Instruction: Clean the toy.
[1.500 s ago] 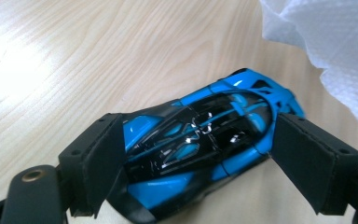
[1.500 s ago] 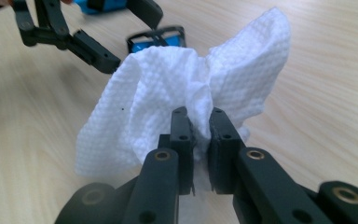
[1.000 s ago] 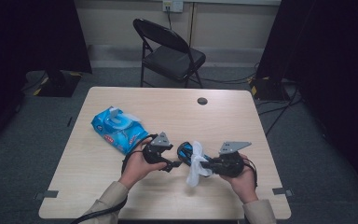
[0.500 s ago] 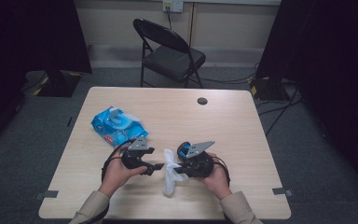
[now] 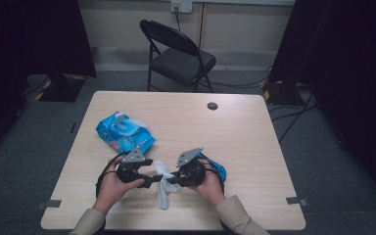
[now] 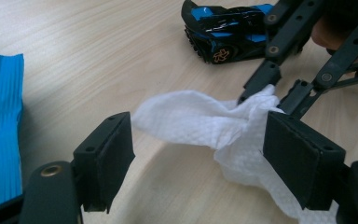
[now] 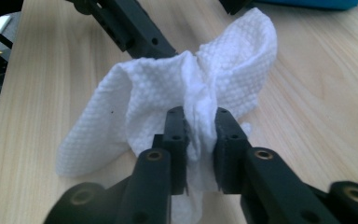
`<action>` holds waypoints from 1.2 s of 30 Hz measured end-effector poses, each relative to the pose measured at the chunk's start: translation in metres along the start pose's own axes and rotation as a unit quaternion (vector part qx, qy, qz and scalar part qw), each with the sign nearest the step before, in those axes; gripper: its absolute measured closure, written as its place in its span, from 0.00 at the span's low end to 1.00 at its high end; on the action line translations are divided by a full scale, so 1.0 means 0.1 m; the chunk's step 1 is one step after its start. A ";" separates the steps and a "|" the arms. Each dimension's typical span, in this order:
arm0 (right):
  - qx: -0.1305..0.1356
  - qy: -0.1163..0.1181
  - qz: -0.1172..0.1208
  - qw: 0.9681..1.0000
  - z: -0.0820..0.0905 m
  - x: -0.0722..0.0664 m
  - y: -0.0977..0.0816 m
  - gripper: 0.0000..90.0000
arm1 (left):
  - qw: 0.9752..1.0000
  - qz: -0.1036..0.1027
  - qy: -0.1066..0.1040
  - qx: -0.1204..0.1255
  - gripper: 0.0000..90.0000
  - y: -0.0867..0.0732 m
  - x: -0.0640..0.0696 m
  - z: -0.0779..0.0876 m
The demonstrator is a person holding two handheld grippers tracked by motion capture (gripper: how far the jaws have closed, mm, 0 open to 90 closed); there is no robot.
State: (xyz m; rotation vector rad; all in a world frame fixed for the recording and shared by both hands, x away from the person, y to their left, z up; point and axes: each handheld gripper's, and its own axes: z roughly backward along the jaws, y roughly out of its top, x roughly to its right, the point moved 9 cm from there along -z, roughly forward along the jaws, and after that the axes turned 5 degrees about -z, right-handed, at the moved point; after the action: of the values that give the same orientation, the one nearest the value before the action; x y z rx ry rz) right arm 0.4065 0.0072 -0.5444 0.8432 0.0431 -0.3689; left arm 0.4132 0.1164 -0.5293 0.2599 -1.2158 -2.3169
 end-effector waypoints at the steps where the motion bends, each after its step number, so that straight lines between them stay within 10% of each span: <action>1: 0.000 -0.001 0.000 1.000 -0.01 0.00 0.01 0.82 | 1.000 -0.001 -0.001 0.000 0.27 -0.01 0.00 0.01; 19: 0.036 -0.046 -0.019 0.998 0.40 0.06 0.06 0.47 | 0.999 -0.030 -0.021 -0.005 0.27 0.03 0.18 -0.05; 36: 0.080 -0.160 -0.113 0.977 0.71 0.69 -0.11 0.17 | 0.998 -0.036 -0.051 -0.029 0.27 -0.13 0.29 -0.24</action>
State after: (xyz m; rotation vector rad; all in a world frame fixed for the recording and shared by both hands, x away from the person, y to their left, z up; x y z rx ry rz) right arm 0.4596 -0.0726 -0.5175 0.9317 -0.1949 -0.7265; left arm 0.3929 0.0907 -0.5519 0.1701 -1.2028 -2.4490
